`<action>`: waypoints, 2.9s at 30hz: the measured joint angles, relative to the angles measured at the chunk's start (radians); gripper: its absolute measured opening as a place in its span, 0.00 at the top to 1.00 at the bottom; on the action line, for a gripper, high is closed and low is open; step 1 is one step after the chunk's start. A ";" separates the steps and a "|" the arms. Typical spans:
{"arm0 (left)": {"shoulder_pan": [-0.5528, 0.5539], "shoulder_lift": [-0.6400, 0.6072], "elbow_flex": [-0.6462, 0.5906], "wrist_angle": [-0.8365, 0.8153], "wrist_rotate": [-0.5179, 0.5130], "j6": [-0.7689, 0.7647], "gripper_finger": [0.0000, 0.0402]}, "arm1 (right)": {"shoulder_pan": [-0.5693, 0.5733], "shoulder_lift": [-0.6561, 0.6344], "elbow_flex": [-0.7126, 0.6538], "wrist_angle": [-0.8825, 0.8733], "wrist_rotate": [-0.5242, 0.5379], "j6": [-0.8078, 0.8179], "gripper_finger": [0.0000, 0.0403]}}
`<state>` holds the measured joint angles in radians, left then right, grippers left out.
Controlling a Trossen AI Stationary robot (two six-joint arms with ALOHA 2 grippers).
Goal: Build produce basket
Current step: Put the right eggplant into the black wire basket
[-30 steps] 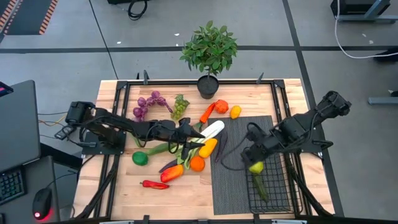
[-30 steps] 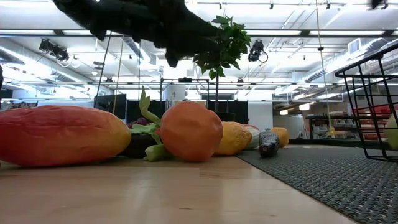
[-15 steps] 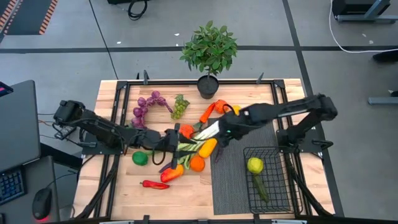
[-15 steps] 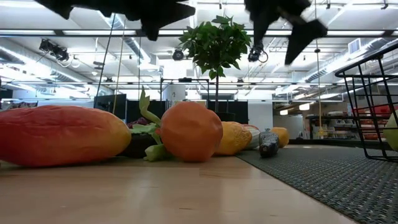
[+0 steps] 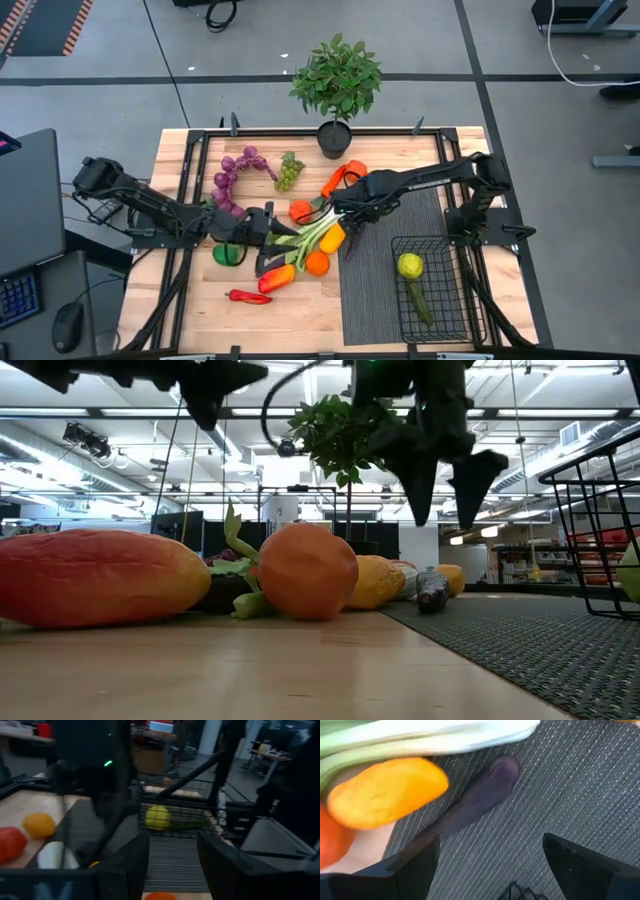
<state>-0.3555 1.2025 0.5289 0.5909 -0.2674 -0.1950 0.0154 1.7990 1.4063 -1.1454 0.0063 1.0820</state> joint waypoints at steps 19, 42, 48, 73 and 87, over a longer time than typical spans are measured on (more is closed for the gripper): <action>-0.173 -0.020 0.000 -0.079 -0.055 0.073 0.57 | -0.071 0.064 -0.136 0.175 -0.022 -0.009 0.13; -0.064 -0.020 0.000 -0.313 -0.176 -0.035 0.57 | -0.052 0.012 -0.190 0.206 -0.089 -0.273 0.74; -0.064 -0.005 0.001 -0.316 -0.176 -0.106 0.57 | -0.052 -0.117 -0.081 0.126 -0.081 -0.296 0.74; -0.059 0.056 0.001 -0.303 -0.175 -0.161 0.57 | 0.487 -0.312 0.185 -0.426 -0.027 0.454 0.71; -0.064 0.055 0.001 -0.298 -0.175 -0.161 0.45 | 0.617 -0.146 0.136 -0.425 0.044 0.457 0.34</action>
<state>-0.4196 1.2575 0.5301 0.2928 -0.4419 -0.3556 0.6320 1.6528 1.5425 -1.5707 0.0507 1.5390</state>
